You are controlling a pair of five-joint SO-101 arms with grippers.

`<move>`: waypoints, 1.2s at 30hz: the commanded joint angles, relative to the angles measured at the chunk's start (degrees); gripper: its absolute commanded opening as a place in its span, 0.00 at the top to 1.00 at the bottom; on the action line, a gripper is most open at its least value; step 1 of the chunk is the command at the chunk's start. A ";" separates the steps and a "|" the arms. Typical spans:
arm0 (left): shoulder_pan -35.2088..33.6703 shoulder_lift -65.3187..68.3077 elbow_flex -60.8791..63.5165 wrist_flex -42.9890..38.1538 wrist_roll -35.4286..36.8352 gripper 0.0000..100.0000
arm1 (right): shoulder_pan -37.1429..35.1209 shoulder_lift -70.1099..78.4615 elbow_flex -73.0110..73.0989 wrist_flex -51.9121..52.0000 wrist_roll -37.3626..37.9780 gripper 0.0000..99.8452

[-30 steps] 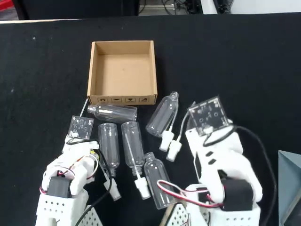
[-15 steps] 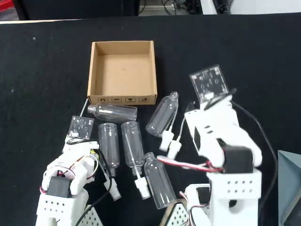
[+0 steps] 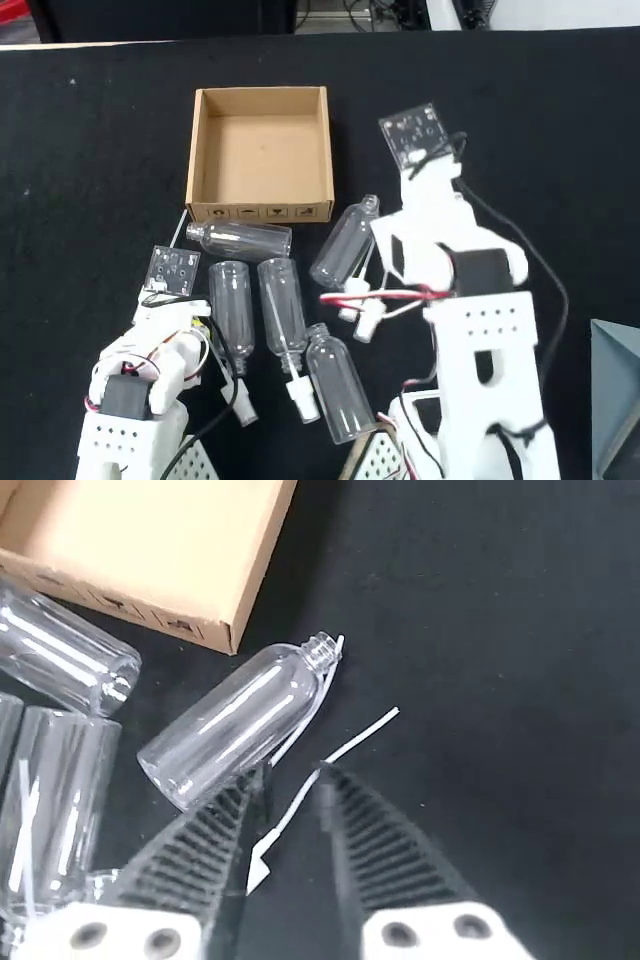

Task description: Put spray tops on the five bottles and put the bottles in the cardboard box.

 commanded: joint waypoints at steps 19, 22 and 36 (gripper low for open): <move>-0.57 0.44 1.36 0.35 -0.09 0.97 | -5.98 20.70 -14.20 -0.70 -21.54 0.83; -0.57 0.44 1.36 0.35 -0.09 0.97 | -7.82 23.34 -15.60 -0.70 -24.88 0.83; -0.57 0.44 1.36 0.35 -0.09 0.97 | -12.48 29.93 -15.96 -0.97 -29.80 0.83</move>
